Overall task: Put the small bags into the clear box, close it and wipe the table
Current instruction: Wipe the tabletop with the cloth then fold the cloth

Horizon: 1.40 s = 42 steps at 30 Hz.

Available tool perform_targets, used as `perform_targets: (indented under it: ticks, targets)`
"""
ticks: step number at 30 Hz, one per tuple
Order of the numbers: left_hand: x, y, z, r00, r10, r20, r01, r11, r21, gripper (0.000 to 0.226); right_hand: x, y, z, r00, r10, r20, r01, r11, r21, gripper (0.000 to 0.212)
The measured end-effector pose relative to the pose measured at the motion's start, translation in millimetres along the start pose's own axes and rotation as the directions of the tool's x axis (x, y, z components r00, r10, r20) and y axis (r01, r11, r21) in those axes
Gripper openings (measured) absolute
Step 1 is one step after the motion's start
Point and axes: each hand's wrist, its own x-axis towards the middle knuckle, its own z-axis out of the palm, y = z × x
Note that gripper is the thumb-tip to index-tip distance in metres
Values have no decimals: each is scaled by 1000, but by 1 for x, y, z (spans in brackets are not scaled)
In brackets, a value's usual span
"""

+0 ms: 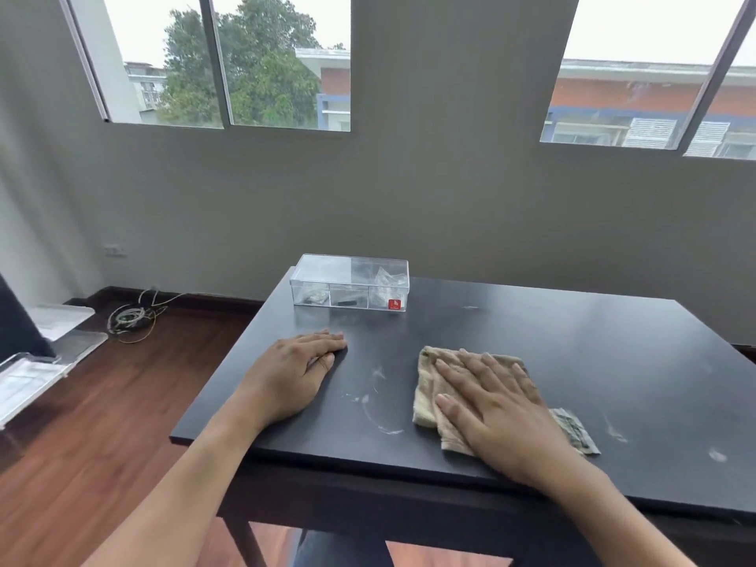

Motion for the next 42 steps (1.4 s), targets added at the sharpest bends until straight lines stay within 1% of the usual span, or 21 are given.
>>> perform_targets:
  ticks: [3, 6, 7, 9, 11, 13, 16, 18, 21, 23, 26, 28, 31, 32, 34, 36, 39, 42]
  targets:
    - [-1, 1, 0, 1000, -6, -4, 6, 1000, 6, 36, 9, -17, 4, 994, 106, -17, -106, 994, 10, 62]
    - [-2, 2, -1, 1000, -2, 2, 2, 1000, 9, 36, 26, -62, 10, 986, 164, -8, -163, 986, 45, 64]
    - [-2, 2, -2, 1000, -4, 9, 4, 1000, 6, 36, 31, -80, 12, 989, 146, -3, -145, 988, 53, 66]
    - [-2, 3, -3, 1000, -5, 18, 5, 1000, -2, 37, 37, -114, 17, 998, 59, 9, -59, 996, 65, 67]
    - [-2, 4, -4, 1000, -10, 11, 10, 1000, -24, 38, 34, -131, 21, 999, -26, 19, 25, 997, 69, 67]
    - [-4, 4, -6, 1000, -23, -15, 23, 999, -38, 36, 22, -125, 22, 996, -93, 16, 92, 994, 53, 65]
    - [-7, -2, -7, 996, -57, -64, 55, 998, -26, 31, -3, -82, 18, 986, -165, 16, 165, 986, 31, 62]
    - [-8, -6, -9, 991, -94, -91, 92, 995, -26, 29, -16, -45, 12, 994, -108, 16, 107, 994, 18, 60]
    - [-6, -5, -8, 990, -105, -92, 103, 994, -27, 28, -9, -1, 1, 998, 61, 28, -62, 998, 17, 61]
    - [-4, -4, -8, 991, -106, -85, 103, 994, -31, 28, 11, 2, -2, 990, 134, 40, -135, 991, 18, 61]
    - [-3, -2, -8, 990, -115, -86, 112, 993, -42, 28, 44, -33, 3, 979, 201, 40, -202, 979, 12, 66]
    - [-3, 0, -8, 989, -121, -87, 120, 993, -21, 27, 56, -70, 8, 986, 151, 67, -152, 988, 12, 69]
    - [-5, -3, -11, 982, -159, -102, 160, 987, 5, 30, 42, -107, 15, 996, -21, 88, 20, 1000, 16, 68]
    - [-7, -7, -14, 982, -165, -88, 168, 986, 24, 31, 32, -107, 17, 994, -76, 76, 74, 997, 24, 68]
    - [-14, -17, -23, 987, -159, -6, 158, 982, 106, 33, 11, -91, 17, 985, -167, 50, 165, 985, 42, 68]
    - [-23, -28, -31, 987, -157, 43, 150, 979, 140, 35, -2, -70, 15, 972, -227, 62, 224, 973, 51, 67]
    - [-33, -37, -38, 986, -169, -10, 169, 980, 108, 36, 9, -65, 12, 975, -204, 90, 201, 979, 46, 68]
    - [-33, -36, -36, 981, -189, -52, 194, 975, 104, 36, 43, -113, 20, 983, -159, 87, 158, 987, 19, 70]
